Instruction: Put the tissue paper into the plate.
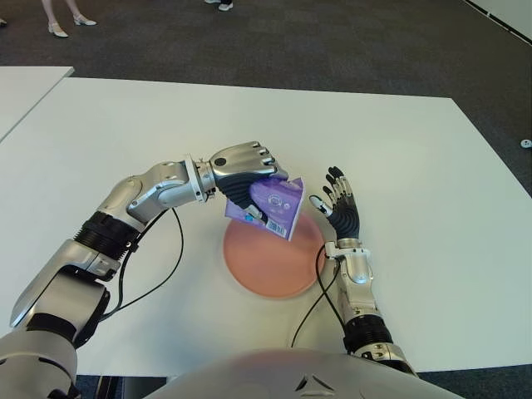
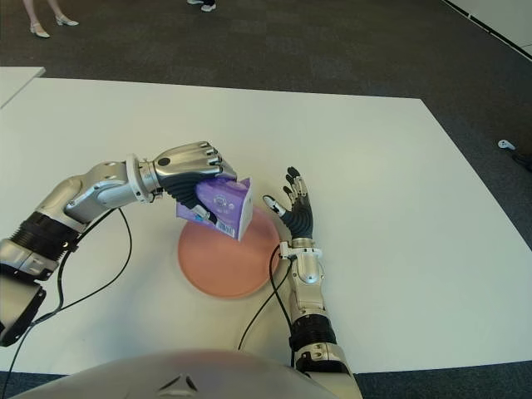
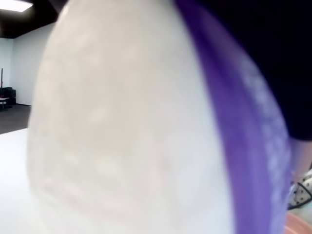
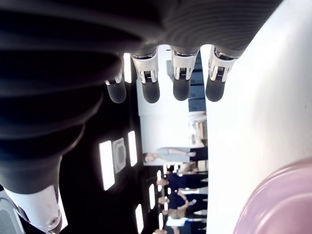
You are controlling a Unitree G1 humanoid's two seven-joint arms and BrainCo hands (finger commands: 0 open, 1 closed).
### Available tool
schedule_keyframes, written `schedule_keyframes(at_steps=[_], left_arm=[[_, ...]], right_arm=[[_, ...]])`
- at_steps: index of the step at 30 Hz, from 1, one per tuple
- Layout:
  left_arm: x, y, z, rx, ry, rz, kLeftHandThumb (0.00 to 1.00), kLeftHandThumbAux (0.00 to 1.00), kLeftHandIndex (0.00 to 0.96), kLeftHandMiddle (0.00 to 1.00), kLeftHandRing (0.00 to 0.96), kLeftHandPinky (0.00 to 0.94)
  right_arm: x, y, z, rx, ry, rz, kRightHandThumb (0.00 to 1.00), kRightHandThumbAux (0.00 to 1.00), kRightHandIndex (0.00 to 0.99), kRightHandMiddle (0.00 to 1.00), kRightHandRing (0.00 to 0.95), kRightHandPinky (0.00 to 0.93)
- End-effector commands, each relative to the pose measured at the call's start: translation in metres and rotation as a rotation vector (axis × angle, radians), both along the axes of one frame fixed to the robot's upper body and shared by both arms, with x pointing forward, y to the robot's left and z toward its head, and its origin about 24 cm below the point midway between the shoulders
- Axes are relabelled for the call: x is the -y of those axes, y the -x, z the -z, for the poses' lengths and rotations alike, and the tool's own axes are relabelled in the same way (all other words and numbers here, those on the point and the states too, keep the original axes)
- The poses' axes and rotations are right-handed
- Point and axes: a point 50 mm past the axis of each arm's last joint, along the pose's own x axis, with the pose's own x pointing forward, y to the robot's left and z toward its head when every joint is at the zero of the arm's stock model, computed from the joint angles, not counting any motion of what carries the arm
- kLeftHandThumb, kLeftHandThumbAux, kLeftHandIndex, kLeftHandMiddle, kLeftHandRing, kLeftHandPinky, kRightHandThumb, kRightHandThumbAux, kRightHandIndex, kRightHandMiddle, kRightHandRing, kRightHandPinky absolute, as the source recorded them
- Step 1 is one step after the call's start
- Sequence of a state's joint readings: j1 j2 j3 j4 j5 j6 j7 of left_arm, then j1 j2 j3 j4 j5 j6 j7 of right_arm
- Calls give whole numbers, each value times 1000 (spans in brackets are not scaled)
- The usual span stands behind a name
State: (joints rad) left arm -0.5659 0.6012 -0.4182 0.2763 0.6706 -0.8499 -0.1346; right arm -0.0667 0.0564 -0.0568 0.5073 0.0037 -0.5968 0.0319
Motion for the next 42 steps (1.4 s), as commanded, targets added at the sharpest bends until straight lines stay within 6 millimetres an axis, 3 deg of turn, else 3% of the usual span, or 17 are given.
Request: schedule_keyframes(at_steps=[1, 20, 26, 42], left_arm=[[2, 0, 8, 14, -43, 21, 751, 695, 443, 833, 838, 781], [6, 8, 32, 67, -106, 61, 749, 697, 443, 822, 826, 772], [5, 14, 51, 77, -128, 68, 747, 698, 443, 822, 826, 793], [9, 17, 57, 88, -145, 108, 744, 699, 442, 821, 827, 783]], right_arm=[[-2, 25, 35, -157, -49, 32, 134, 683, 15, 25, 12, 26], [0, 26, 36, -153, -50, 32, 129, 677, 8, 21, 5, 18], [1, 25, 35, -150, -50, 32, 122, 674, 10, 21, 6, 22], [2, 25, 36, -153, -59, 35, 117, 684, 6, 23, 5, 21]])
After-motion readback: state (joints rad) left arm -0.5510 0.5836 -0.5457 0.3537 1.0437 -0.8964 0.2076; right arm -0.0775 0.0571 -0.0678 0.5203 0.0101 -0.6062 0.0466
